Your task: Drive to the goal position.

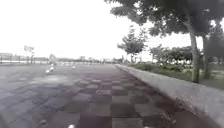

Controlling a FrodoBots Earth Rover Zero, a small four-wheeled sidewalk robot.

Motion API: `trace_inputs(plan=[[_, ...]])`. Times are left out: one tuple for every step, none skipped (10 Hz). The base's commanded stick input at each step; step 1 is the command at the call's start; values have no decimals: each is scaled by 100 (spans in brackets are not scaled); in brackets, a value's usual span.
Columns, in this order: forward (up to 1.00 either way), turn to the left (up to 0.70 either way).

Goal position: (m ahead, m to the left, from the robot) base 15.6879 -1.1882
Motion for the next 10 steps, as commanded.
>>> trace_inputs(plan=[[70, 0], [70, 0], [70, 0], [70, 0], [70, 0], [70, 0], [70, 0], [70, 0], [70, 0], [70, 0]])
